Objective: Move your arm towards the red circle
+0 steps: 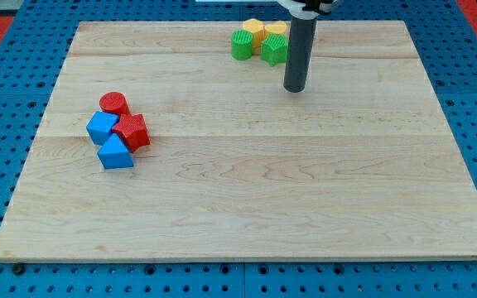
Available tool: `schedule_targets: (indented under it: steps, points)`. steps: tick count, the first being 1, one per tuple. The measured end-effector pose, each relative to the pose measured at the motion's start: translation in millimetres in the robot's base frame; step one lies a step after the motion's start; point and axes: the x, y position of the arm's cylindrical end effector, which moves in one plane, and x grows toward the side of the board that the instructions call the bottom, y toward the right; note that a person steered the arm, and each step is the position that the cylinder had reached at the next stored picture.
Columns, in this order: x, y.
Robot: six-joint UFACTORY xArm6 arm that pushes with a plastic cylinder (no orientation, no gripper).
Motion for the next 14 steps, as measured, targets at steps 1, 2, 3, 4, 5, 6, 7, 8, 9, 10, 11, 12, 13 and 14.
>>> schedule_targets:
  steps: [1, 2, 3, 4, 5, 6, 7, 8, 9, 10, 11, 12, 13, 14]
  points:
    - [0.0, 0.0]
    - [0.0, 0.0]
    - [2.6, 4.4]
    - [2.6, 4.9]
    - [2.6, 9.5]
    - [2.6, 20.6]
    - [-2.1, 5.1]
    - [-2.3, -13.9]
    - [-2.4, -14.1]
    - [-2.4, -21.8]
    - [5.2, -40.7]
    - [9.8, -83.2]
    - [16.9, -138.9]
    - [25.0, -195.0]
